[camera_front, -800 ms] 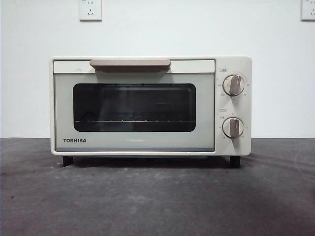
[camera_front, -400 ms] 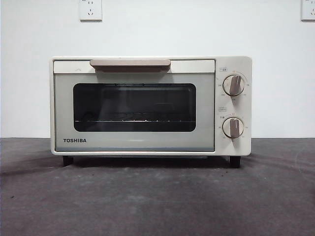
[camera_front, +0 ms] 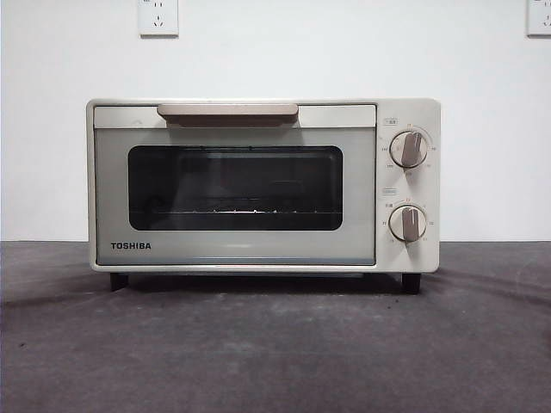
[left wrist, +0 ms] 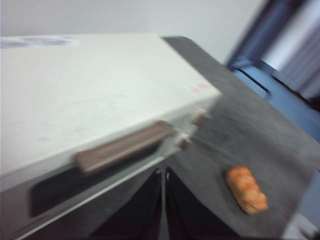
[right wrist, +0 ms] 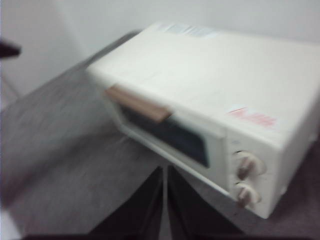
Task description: The left arm flap open the oven, the right arm pick bread and place it into oven, the left arm flap close the oven
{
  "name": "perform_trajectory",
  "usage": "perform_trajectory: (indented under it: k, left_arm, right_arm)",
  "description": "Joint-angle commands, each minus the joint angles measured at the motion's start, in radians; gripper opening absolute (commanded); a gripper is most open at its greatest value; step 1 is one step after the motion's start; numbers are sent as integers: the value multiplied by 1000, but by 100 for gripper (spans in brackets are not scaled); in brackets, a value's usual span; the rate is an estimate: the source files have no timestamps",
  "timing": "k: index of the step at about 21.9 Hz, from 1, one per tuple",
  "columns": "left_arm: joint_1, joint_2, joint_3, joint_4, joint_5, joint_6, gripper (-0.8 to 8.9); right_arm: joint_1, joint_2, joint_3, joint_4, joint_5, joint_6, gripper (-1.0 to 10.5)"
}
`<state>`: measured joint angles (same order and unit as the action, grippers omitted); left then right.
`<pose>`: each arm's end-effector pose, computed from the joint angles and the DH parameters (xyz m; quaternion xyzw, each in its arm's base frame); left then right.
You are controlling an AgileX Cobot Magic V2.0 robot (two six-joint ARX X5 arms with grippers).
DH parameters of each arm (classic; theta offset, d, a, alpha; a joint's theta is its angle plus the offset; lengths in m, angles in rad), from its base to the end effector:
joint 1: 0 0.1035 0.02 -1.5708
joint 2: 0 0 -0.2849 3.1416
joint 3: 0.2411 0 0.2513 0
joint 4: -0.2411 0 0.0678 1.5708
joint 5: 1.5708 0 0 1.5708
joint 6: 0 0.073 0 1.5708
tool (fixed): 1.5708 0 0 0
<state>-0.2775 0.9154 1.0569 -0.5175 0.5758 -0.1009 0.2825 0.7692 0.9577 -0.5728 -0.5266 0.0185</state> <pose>0.1810 -0.0929 0.3758 -0.0728 0.2051 -0.3967 0.8918 0.1484 0.0813 0.3573 0.0316 0.1931 0.3846 0.9021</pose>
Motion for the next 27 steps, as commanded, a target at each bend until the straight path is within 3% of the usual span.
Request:
perform_trajectory:
  k: [1,11,13,19,21,27]
  left_arm:
    - [-20,5,22,5,11,39,20]
    - [-38,5,22,-63,11,37,55]
    - [-38,5,22,-63,11,37,133]
    - [-38,5,22,-66,11,36,486]
    - [-38,5,22,-67,11,36,534]
    - [-38,5,22,-70,11,32,532]
  right_arm:
    - [24,1,19,4,-5,-54,11]
    - [34,0,19,-16,8,-5,28]
    - [34,0,19,-17,16,22,126]
    - [34,0,19,-43,33,90,501]
    - [34,0,19,-56,33,106,550]
    - [34,0,19,-137,39,115,558]
